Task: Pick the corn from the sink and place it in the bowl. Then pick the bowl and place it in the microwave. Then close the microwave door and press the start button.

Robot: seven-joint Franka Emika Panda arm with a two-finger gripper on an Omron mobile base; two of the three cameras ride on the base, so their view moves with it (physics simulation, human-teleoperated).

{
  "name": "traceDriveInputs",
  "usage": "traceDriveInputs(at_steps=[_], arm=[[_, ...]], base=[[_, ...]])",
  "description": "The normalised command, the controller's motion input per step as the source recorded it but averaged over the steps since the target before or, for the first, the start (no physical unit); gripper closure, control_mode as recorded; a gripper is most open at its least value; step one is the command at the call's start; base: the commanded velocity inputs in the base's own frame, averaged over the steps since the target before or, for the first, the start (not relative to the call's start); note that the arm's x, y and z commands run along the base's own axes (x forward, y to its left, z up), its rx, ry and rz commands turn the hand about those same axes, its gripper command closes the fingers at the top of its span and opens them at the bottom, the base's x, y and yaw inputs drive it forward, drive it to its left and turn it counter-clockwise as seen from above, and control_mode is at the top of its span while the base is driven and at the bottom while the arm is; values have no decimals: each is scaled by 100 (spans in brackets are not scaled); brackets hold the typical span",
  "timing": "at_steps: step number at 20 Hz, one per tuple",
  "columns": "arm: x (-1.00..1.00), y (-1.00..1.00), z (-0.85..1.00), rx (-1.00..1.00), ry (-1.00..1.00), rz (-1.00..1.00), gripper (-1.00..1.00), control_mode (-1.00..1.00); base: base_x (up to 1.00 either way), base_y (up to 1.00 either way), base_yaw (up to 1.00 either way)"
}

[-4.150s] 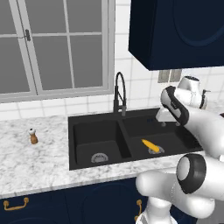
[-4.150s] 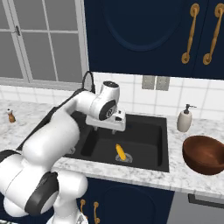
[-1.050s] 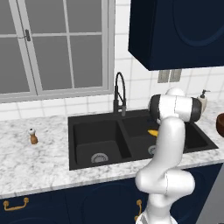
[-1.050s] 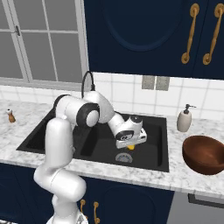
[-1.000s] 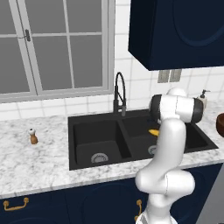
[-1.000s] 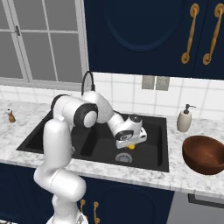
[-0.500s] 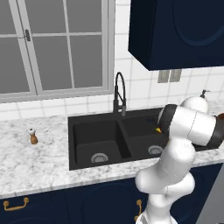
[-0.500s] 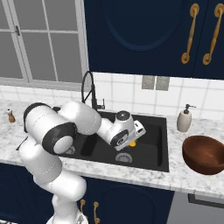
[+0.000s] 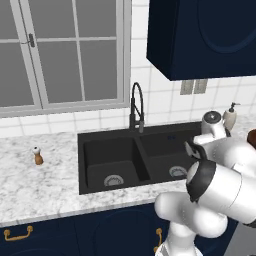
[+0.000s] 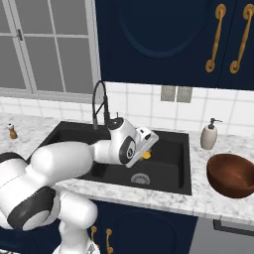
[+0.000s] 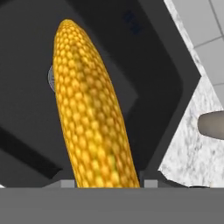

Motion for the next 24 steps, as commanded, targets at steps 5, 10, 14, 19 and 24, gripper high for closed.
traceDriveInputs(at_steps=[5,10,14,19,24], arm=[[-25,-16,100,-5,0,1,100,-100],[-5,-46,75,1,0,1,100,-100],[0,-76,13,5,1,-4,100,-100],[0,-99,0,2,4,-21,100,-100],[0,-99,0,0,2,-23,100,-100]], base=[[0,0,0],[0,0,0],[0,0,0],[0,0,0],[0,0,0]])
